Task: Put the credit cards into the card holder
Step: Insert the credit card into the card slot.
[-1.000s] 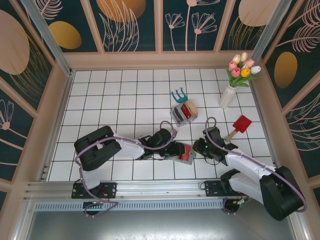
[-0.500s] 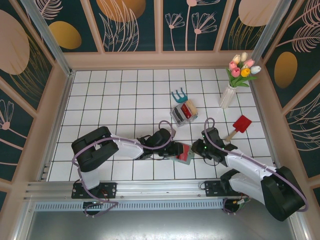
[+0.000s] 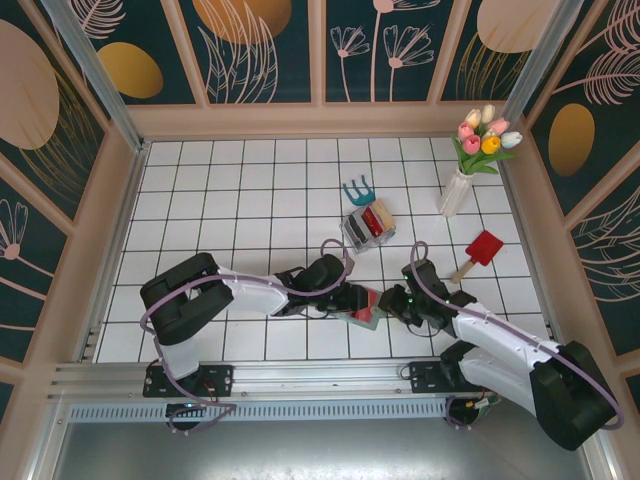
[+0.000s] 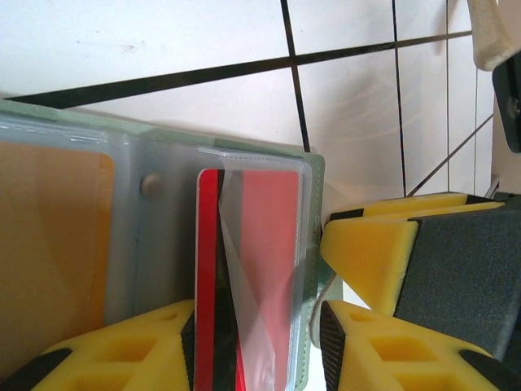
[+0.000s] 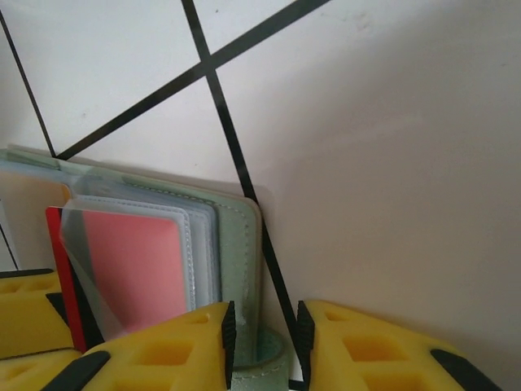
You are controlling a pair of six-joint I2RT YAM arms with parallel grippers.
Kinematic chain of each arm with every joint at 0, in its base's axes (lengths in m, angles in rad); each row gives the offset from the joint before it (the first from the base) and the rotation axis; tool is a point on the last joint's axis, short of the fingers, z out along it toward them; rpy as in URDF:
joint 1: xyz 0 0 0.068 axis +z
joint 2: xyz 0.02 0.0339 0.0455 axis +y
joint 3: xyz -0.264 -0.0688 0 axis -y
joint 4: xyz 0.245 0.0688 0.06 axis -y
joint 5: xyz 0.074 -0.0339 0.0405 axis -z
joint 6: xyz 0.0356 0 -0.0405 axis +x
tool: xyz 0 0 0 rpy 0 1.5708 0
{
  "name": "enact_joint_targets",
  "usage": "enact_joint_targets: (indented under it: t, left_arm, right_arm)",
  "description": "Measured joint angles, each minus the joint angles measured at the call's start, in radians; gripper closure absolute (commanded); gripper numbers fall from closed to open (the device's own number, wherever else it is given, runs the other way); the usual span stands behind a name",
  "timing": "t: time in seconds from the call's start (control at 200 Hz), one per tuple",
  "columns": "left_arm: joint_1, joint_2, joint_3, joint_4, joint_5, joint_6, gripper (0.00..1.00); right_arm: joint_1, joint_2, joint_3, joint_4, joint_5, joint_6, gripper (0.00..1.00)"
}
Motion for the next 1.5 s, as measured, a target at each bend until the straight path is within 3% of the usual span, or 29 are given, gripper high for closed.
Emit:
enact_joint_targets:
  t: [0.485,0.896,1.501]
  left_arm:
    - [-0.002,0.026,0.059,-0.077,0.060,0.052,0.52]
    - [-0.037,-0.024,0.132,-0.341,-0.140,0.152,0.48]
    - [-0.037,-0.070,0.140,-0.360,-0.172,0.182,0.44]
  right_arm:
    - [0.005,0.064,0.000,0.074,-0.021,0.032,0.78]
    - [0.011,0.077,0.012,0.063,0.004,0.033,0.78]
    - [0.017,0.077,0.013,0.096,0.014,0.014,0.78]
